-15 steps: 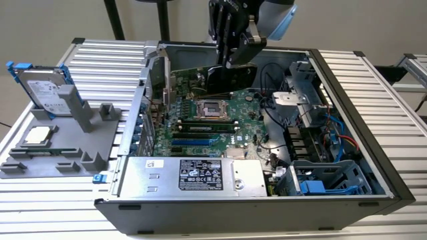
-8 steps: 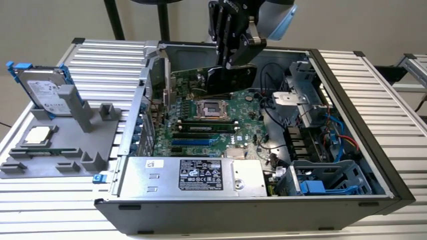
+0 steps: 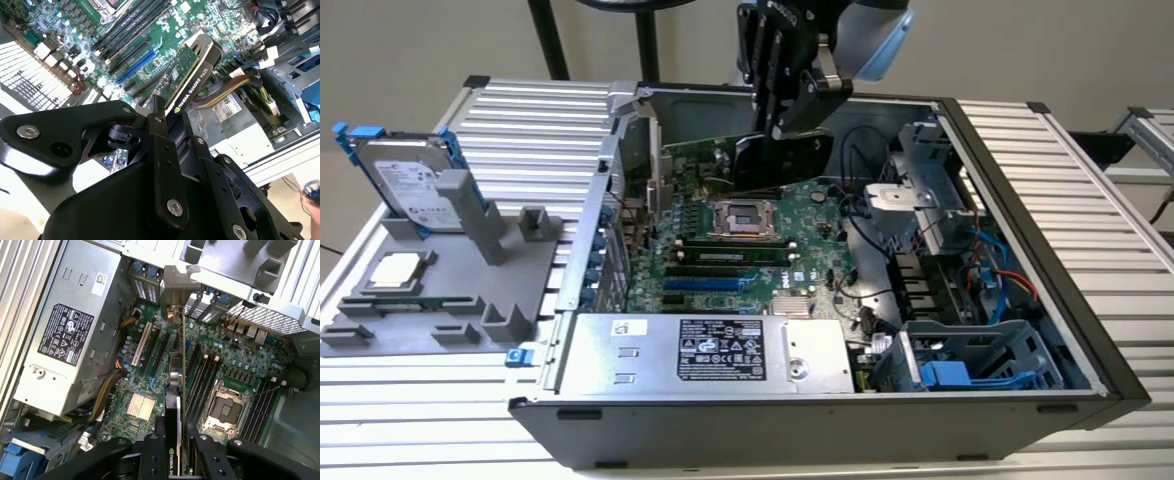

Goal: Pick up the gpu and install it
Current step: 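Insert the gpu into the slot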

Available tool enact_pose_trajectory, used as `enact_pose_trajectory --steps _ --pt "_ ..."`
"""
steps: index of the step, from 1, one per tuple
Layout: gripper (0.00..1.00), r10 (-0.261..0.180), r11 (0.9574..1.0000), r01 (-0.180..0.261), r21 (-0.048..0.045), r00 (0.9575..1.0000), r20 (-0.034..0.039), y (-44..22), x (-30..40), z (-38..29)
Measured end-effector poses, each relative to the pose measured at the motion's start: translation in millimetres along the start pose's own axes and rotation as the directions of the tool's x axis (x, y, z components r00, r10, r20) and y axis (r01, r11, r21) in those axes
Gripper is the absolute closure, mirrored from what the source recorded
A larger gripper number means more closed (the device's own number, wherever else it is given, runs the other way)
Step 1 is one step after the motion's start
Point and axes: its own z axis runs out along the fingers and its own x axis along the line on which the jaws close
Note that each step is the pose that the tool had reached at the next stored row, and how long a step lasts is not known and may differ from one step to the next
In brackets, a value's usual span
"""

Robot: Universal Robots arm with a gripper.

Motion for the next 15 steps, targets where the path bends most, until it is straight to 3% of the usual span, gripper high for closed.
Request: enact_pose_trajectory --steps 10,15 --pt "1.0 0.0 1.0 0.0 0.0 1.0 -0.0001 0.1 0.4 0.0" --pt "1.0 0.067 0.9978 -0.067 -0.0001 0.9978 0.0035 0.0 0.4 1.5"
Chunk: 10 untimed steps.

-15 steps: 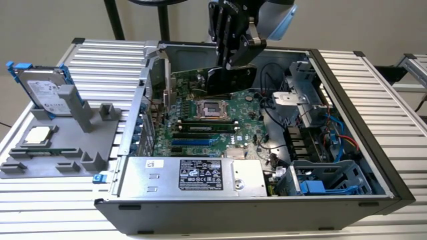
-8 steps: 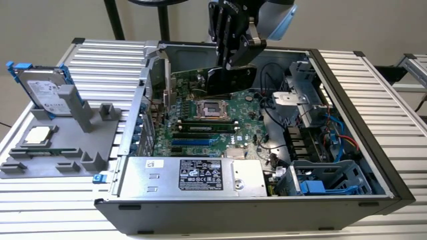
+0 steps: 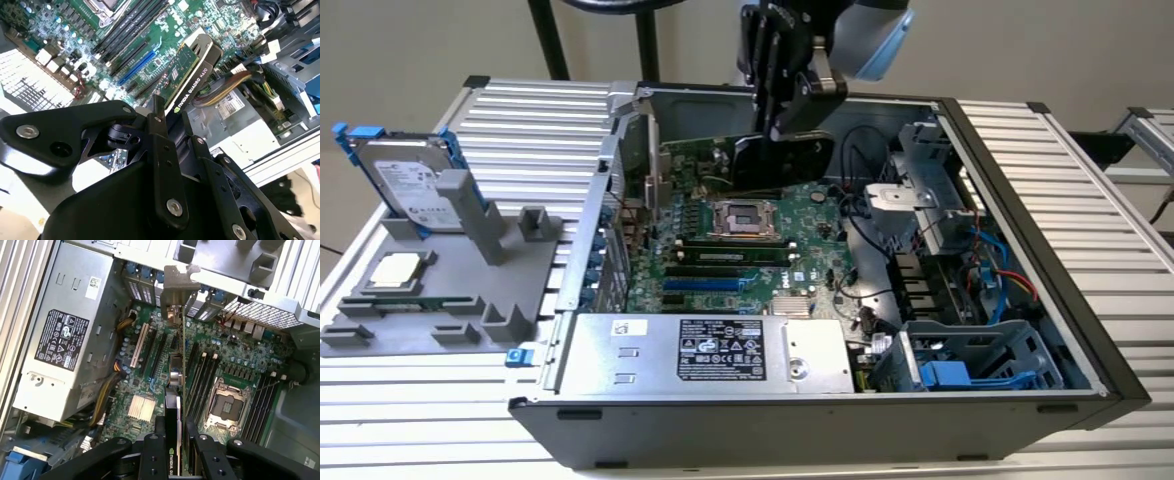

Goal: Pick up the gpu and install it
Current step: 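Insert the gpu into the slot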

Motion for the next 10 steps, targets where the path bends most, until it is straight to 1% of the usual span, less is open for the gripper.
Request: enact_pose_trajectory --steps 3,6,8,10 --pt "1.0 0.03 0.9995 -0.03 -0.0003 0.9995 0.0009 -0.2 0.1 0.6" --pt "1.0 0.066 0.9978 -0.066 0.0002 0.9978 0.0026 -0.3 0.1 2.6" --pt "1.0 0.096 0.9954 -0.096 0.001 0.9954 0.0038 -0.5 0.1 4.5" --pt "1.0 0.127 0.9919 -0.127 0.0012 0.9919 0.0053 -0.5 0.1 6.2"
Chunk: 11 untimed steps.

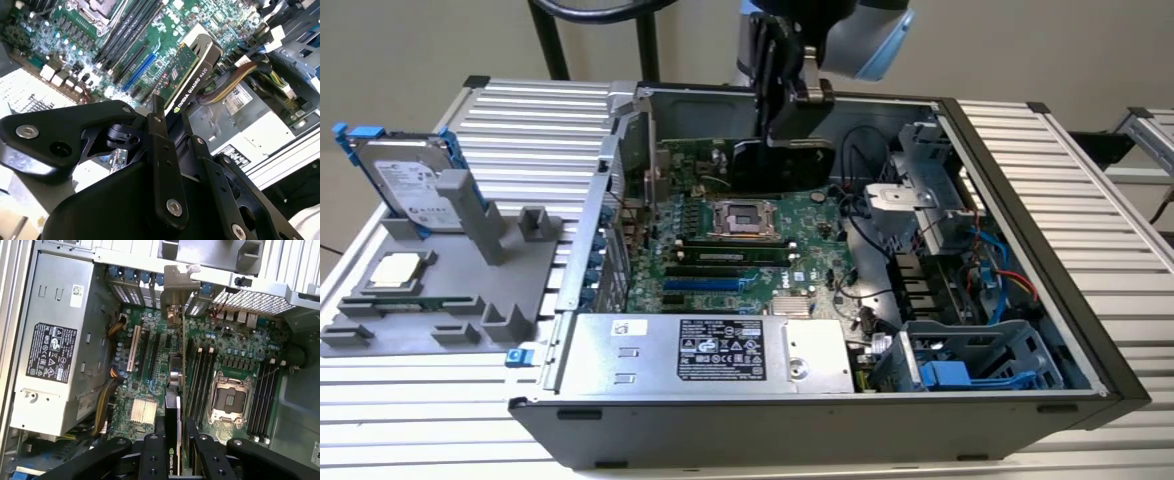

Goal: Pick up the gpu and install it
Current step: 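Insert the gpu into the slot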

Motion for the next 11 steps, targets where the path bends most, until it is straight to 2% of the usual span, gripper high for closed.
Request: enact_pose_trajectory --steps 5,11 --pt "1.0 0.081 0.9968 -0.081 0.0003 0.9967 0.0038 -0.2 0.0 3.1" --pt "1.0 0.16 0.9872 -0.16 0.0027 0.9871 0.008 -0.5 0.0 8.7"
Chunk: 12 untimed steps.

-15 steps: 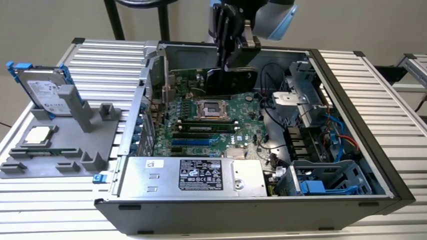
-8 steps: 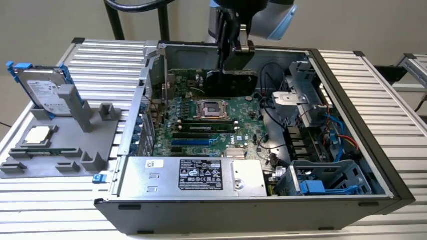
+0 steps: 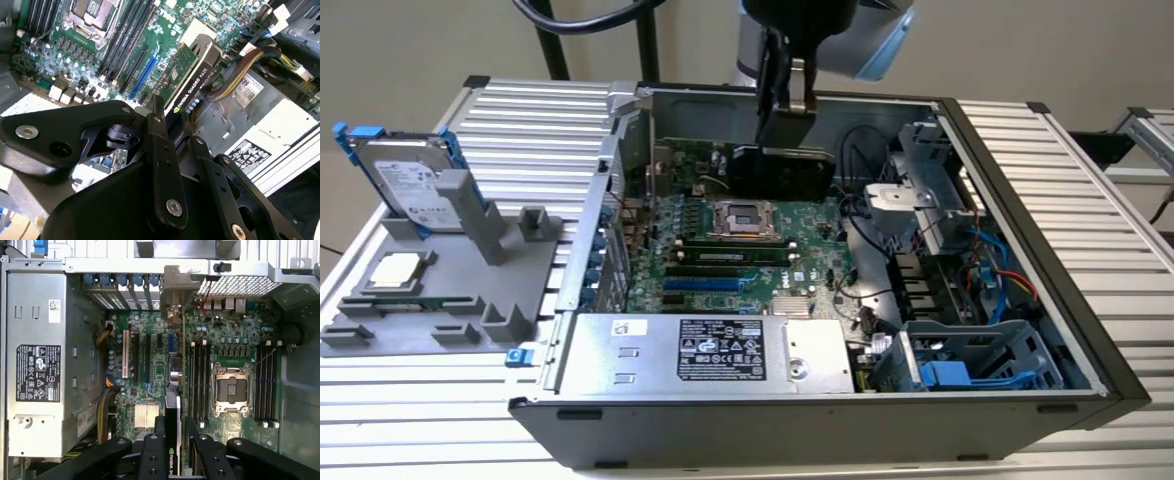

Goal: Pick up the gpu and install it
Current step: 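Insert the gpu into the slot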

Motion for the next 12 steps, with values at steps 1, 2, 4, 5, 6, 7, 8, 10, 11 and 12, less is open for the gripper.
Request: enact_pose_trajectory --steps 1,2,4,5,6,7,8,10,11,12 --pt "1.0 0.01 0.9999 -0.01 0.001 1.0 0.0003 0.0 0.0 0.9" --pt "1.0 0.019 0.9998 -0.019 0.0024 0.9998 0.0009 0.0 0.0 2.0" --pt "1.0 0.03 0.9995 -0.03 0.0043 0.9995 0.0013 -0.1 0.0 3.5" --pt "1.0 0.031 0.9995 -0.031 0.0045 0.9995 0.0012 -0.1 0.0 3.6" --pt "1.0 0.031 0.9995 -0.031 0.0046 0.9995 0.0012 -0.1 0.0 3.6" --pt "1.0 0.031 0.9995 -0.031 0.0048 0.9995 0.0013 -0.1 0.0 3.7" --pt "1.0 0.031 0.9995 -0.031 0.0049 0.9995 0.0013 -0.1 0.0 3.7" --pt "1.0 0.031 0.9995 -0.031 0.005 0.9995 0.0014 -0.1 0.0 3.7" --pt "1.0 0.031 0.9995 -0.031 0.0051 0.9995 0.0016 -0.1 0.0 4.0" --pt "1.0 0.031 0.9995 -0.031 0.0052 0.9995 0.0016 -0.2 -0.1 4.5"
